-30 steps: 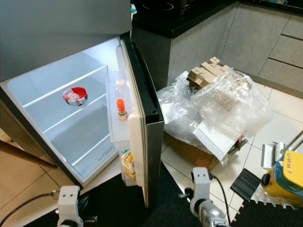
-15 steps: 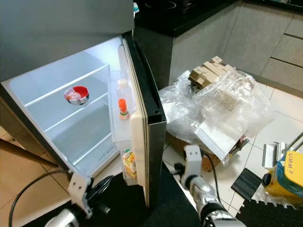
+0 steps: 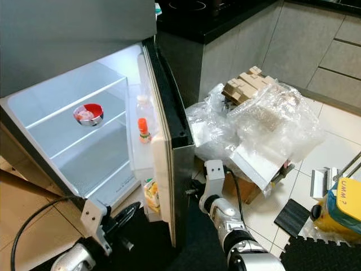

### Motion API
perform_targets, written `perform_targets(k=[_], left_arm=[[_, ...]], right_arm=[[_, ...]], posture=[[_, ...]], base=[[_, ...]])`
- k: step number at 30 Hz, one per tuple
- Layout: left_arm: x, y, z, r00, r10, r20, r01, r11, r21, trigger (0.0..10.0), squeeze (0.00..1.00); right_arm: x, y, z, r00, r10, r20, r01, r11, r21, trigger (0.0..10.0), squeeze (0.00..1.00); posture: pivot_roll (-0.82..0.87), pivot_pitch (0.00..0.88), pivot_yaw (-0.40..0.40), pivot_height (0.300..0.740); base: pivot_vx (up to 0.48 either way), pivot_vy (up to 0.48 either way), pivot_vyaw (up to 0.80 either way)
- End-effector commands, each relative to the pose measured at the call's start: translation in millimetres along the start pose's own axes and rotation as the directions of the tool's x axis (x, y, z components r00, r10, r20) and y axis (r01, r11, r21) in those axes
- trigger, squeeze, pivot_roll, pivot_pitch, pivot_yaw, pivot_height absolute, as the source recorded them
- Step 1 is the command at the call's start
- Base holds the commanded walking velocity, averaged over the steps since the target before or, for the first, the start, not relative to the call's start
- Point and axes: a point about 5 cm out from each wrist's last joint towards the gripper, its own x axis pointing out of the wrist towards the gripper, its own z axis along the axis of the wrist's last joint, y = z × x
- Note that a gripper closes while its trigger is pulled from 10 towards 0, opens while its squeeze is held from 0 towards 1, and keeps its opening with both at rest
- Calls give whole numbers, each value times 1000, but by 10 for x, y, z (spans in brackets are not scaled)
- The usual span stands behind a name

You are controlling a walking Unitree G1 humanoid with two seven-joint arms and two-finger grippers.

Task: Restocking fridge

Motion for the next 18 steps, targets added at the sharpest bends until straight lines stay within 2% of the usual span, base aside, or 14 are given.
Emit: perform_targets(k=[1, 2, 7, 8, 10, 11, 12, 14, 15, 16, 17, 18], left_arm=[[-57, 27, -11, 1000, -5, -25, 5, 1000, 10, 10000, 0], [-57, 27, -11, 1000, -5, -25, 5, 1000, 10, 10000, 0], [-124, -20, -12, 999, -20, -47, 20, 1000, -7, 10000, 0], [-130, -32, -11, 999, -22, -49, 21, 1000, -10, 10000, 0], [-137, -48, -7, 998, -23, -52, 23, 1000, -15, 10000, 0], [-137, -48, -7, 998, -23, -52, 23, 1000, -15, 10000, 0], [-141, -60, -13, 998, -22, -57, 21, 1000, -17, 10000, 0], [-145, -61, -26, 998, -17, -62, 16, 1000, -16, 10000, 0], [-147, -51, -37, 998, -7, -64, 6, 1000, -13, 10000, 0], [-148, -45, -41, 998, 0, -65, -1, 1000, -12, 10000, 0], [-149, -42, -47, 998, 4, -68, -5, 1000, -11, 10000, 0], [-151, -33, -55, 997, 14, -74, -15, 1000, -4, 10000, 0]], right_arm=[[73, 139, 72, 997, 69, 19, -68, 997, -26, 0, 0], [73, 139, 72, 997, 69, 19, -68, 997, -26, 0, 0], [240, 589, 183, 967, 249, 47, -247, 968, -44, 0, 0], [261, 754, 191, 939, 340, 58, -338, 940, -35, 0, 0], [269, 964, 202, 886, 457, 82, -458, 889, -11, 0, 0], [269, 964, 202, 886, 457, 82, -458, 889, -11, 0, 0], [260, 1118, 199, 837, 536, 106, -541, 841, 24, 0, 0], [253, 1129, 161, 839, 536, 92, -540, 842, 16, 0, 0], [245, 982, 87, 890, 453, 45, -454, 891, -3, 0, 0], [235, 882, 45, 918, 396, 18, -395, 918, -16, 0, 0], [205, 709, -13, 954, 299, -16, -299, 953, -38, 235, 0], [166, 545, -62, 977, 210, -42, -212, 976, -49, 1569, 0]], posture=[[-78, 84, -49, 736], [-78, 84, -49, 736], [-78, 85, -52, 736], [-77, 85, -53, 736], [-74, 85, -55, 736], [-74, 85, -55, 736], [-67, 85, -59, 736], [-67, 84, -61, 736], [-66, 85, -62, 736], [-66, 85, -62, 736], [-65, 84, -63, 736], [-65, 84, -63, 736]], base=[[0, 0, 0], [0, 0, 0], [0, 0, 0], [0, 0, 0], [0, 0, 0], [0, 0, 0], [0, 0, 0], [0, 0, 0], [0, 0, 0], [0, 0, 0], [0, 0, 0], [0, 0, 0]])
